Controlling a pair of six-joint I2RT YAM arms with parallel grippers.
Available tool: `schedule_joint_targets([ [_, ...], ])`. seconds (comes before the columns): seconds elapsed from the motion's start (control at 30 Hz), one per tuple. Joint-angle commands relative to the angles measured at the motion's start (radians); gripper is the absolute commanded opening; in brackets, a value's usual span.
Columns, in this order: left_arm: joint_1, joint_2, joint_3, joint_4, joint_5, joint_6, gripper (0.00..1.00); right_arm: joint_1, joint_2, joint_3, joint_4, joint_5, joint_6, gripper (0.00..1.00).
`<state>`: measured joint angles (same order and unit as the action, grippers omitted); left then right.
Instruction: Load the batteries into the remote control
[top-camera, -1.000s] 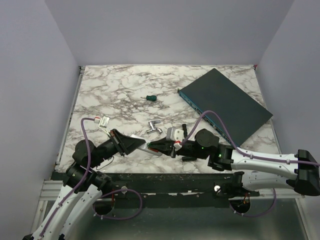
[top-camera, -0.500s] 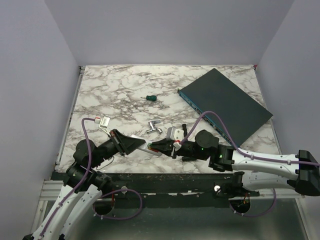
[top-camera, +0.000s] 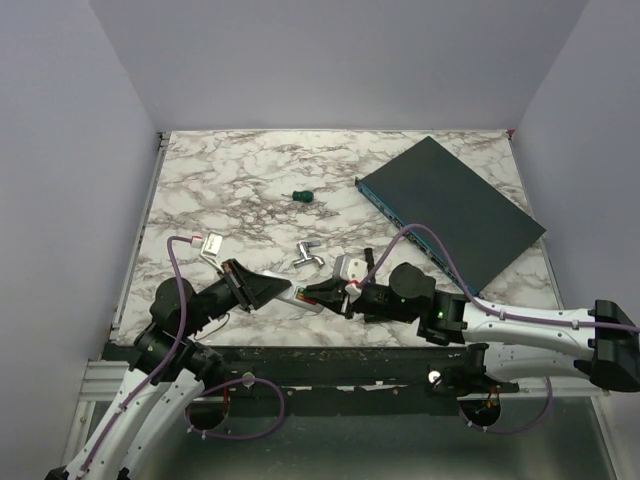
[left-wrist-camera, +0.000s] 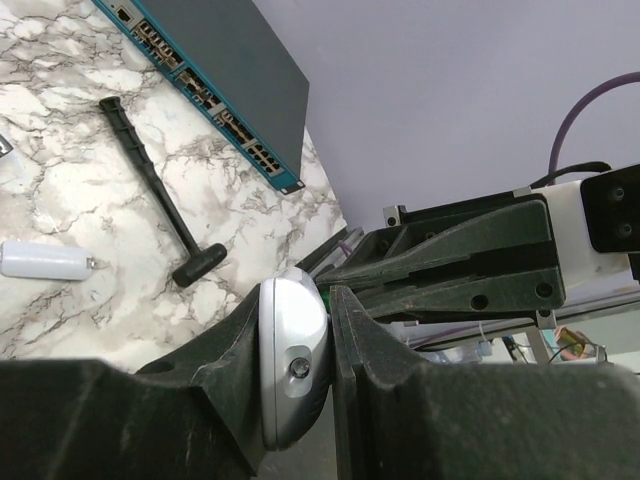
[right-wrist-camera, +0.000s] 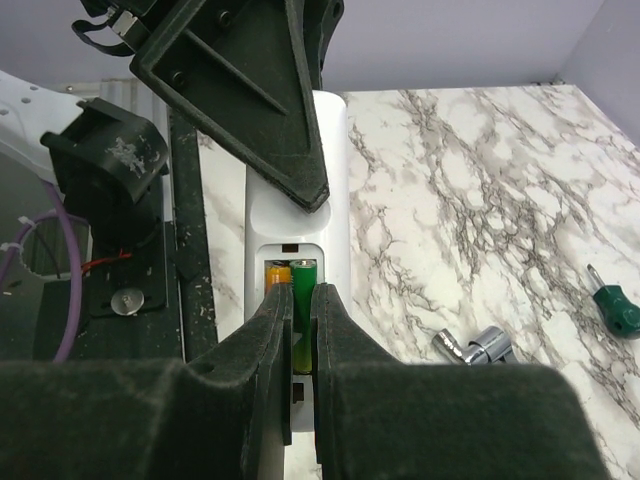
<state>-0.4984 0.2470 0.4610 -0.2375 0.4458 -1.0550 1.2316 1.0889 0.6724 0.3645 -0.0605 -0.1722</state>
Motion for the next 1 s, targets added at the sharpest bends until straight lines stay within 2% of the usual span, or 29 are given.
schedule_joint_targets([
  [0.0,-0.002,-0.022,0.029,0.097,0.057,-0.031,0.0,-0.007,0.041,-0.042,-0.121,0.106,0.01,0.01],
  [0.3,-0.002,-0.024,0.037,0.098,0.059,-0.025,0.0,-0.007,0.107,-0.001,-0.173,0.133,0.005,0.01],
  [0.97,-0.002,-0.031,0.077,0.076,0.052,0.065,0.0,-0.008,0.228,0.086,-0.304,0.068,0.007,0.01],
])
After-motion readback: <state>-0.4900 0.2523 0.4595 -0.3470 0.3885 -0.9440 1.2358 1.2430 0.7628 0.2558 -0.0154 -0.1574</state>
